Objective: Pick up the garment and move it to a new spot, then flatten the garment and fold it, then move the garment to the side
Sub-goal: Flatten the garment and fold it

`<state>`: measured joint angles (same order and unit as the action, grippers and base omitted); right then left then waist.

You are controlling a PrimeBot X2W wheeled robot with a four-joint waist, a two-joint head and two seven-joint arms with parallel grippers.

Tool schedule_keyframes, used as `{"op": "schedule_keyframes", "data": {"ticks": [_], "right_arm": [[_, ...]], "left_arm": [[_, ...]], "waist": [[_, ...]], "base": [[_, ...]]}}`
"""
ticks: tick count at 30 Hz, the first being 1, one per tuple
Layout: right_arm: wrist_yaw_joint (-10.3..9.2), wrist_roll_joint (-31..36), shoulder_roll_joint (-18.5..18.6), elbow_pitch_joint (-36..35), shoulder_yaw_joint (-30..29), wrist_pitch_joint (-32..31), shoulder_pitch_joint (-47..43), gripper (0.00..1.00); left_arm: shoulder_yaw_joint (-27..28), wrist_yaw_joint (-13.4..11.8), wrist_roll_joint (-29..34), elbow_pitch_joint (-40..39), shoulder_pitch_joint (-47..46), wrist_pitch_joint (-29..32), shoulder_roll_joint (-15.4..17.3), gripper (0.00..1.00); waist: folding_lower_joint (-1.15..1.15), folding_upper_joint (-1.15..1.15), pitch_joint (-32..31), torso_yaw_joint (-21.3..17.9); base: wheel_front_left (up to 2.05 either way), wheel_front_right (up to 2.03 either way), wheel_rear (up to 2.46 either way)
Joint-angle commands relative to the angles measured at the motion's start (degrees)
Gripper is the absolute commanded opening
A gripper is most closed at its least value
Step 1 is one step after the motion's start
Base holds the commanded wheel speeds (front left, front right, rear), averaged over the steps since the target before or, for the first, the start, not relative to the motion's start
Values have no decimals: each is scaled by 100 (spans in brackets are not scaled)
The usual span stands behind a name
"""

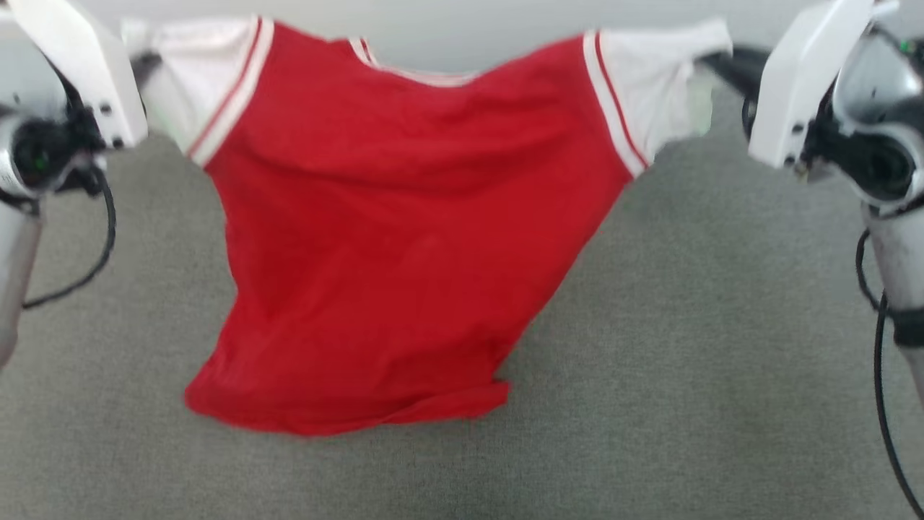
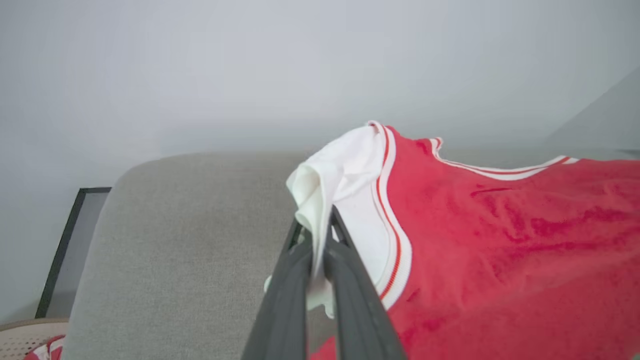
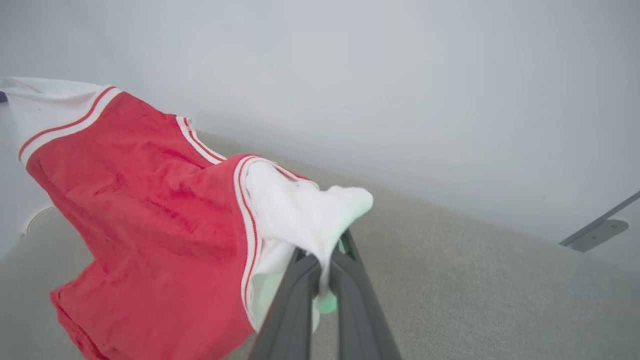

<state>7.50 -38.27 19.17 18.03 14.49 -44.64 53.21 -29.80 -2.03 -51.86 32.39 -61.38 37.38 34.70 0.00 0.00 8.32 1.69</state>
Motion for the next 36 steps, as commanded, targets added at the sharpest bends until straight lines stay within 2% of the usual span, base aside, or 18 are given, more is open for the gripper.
{"op": "schedule_keyframes", "data": {"ticks": [1,10,18,24,30,36], "right_arm": [[-2,-38,-26,57,-20,106,140,0],[-2,-34,-154,716,-3,705,954,0],[-1,2,-172,1360,73,838,1516,0],[-2,106,-225,1752,141,1055,1757,0],[-2,453,-359,2360,275,1699,2201,0],[-2,1038,-504,3037,359,3083,2959,0]], "left_arm": [[31,17,44,-25,-101,-68,-30,0],[30,178,23,45,-506,-240,-222,0],[-20,109,42,220,-794,-134,-339,0],[-35,139,120,379,-973,-249,-398,0],[-19,216,285,801,-1370,-794,-552,0],[75,274,611,1337,-2146,-1992,-796,0]], "waist": [[0,0,-210,-30],[0,0,-619,-100],[0,0,-758,-134],[0,0,-637,-160],[0,0,-183,-195],[0,0,447,-214]], "base": [[0,0,0],[0,0,0],[0,0,0],[0,0,0],[0,0,0],[0,0,0]]}}
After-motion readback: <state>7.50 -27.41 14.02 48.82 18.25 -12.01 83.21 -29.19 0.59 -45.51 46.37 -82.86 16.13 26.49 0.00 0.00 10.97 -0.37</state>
